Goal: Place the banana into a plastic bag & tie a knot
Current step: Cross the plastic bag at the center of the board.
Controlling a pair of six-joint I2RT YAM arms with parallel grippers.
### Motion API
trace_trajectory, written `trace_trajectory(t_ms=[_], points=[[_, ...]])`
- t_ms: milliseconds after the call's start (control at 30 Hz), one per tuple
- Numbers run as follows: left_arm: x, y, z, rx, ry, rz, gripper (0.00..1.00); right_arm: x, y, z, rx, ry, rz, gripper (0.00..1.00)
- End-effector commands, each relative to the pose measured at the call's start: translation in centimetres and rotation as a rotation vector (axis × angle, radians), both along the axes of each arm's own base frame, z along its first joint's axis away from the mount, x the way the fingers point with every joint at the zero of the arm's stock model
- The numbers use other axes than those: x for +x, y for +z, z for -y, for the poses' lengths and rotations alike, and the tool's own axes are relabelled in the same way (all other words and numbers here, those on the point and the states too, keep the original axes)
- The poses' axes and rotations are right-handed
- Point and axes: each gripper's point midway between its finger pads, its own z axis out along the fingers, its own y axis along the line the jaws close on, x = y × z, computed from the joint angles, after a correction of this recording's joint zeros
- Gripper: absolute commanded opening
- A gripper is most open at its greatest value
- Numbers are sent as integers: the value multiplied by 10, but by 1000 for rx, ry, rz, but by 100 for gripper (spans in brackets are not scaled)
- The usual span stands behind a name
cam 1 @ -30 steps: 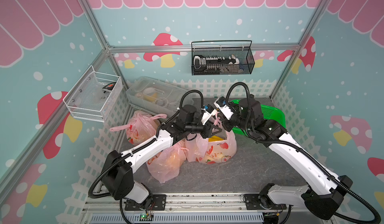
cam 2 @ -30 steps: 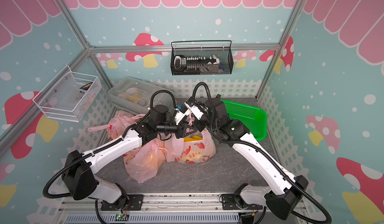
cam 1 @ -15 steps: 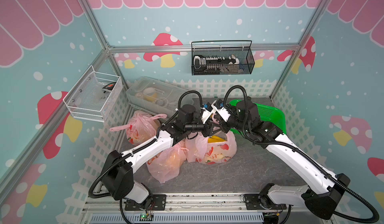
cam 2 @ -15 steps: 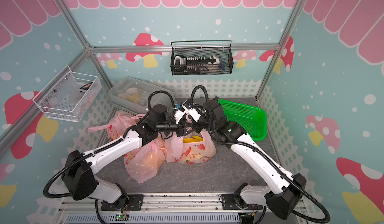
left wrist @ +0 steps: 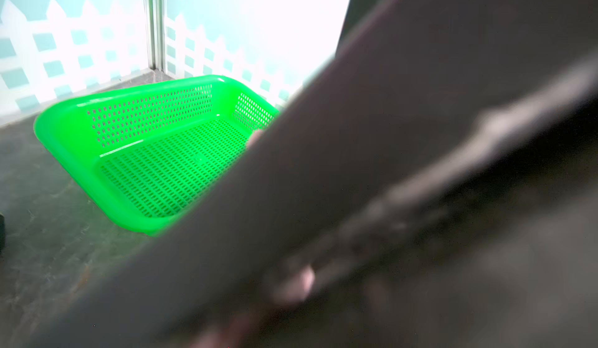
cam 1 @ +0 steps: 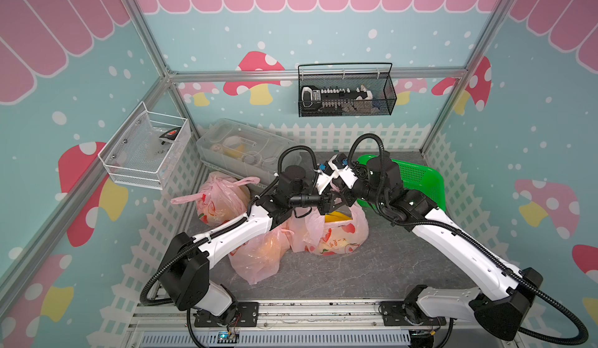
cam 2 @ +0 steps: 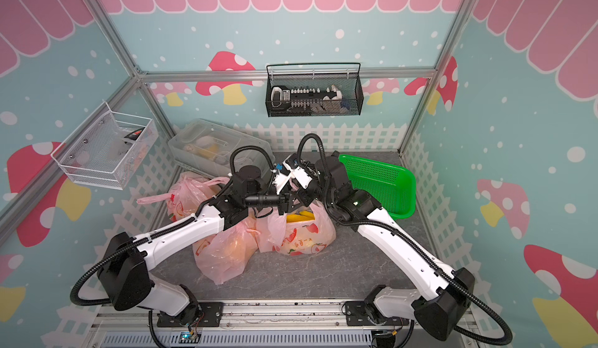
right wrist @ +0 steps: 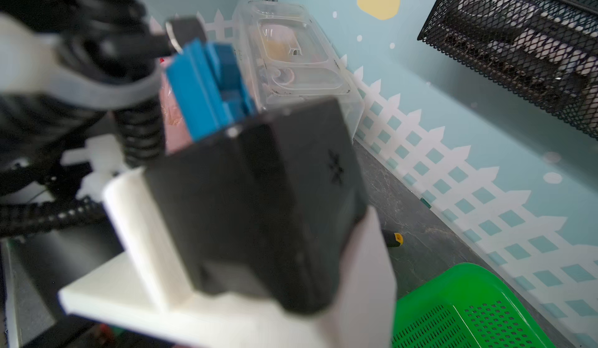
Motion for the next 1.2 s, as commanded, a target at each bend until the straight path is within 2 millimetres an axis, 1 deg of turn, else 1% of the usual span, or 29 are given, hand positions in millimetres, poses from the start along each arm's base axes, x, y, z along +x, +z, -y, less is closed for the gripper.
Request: trace_trajectory(t_ms=[0,67,133,200,233,333,433,467,567,633,700,800,900,1000,1167], points=[[7,8,4,-35,16,18,25,-8,3,-8,42,40,-7,0],[10,7,4,-32,26,16,17,-9,1,-6,40,33,-23,0],[10,4,3,-27,30,15,11,-12,1,-3,39,32,-36,6],[10,1,0,-26,36,16,6,-16,5,2,44,22,-36,15],[11,0,-2,-25,41,15,5,-19,10,7,48,11,-32,22],[9,-4,-6,-18,41,16,4,-29,25,23,66,-14,-23,39],[8,-7,-10,-10,43,30,3,-31,36,47,83,-78,-23,48],[6,-8,-11,-7,40,33,3,-29,35,54,88,-100,-34,50],[3,-7,-11,-5,24,44,3,-26,28,72,103,-141,-77,52],[0,-6,-12,-9,13,53,3,-24,21,78,117,-141,-109,53],[-3,-6,-12,-12,4,62,3,-26,12,76,112,-112,-133,53],[-6,-4,-14,-12,-7,75,3,-30,4,68,108,-56,-163,53],[-8,-4,-14,-11,-18,82,3,-37,0,57,118,19,-192,53],[-12,-3,-14,-13,-33,92,3,-35,-4,55,116,23,-200,52],[-18,0,-16,-21,-57,107,3,-30,-10,51,108,29,-221,44]])
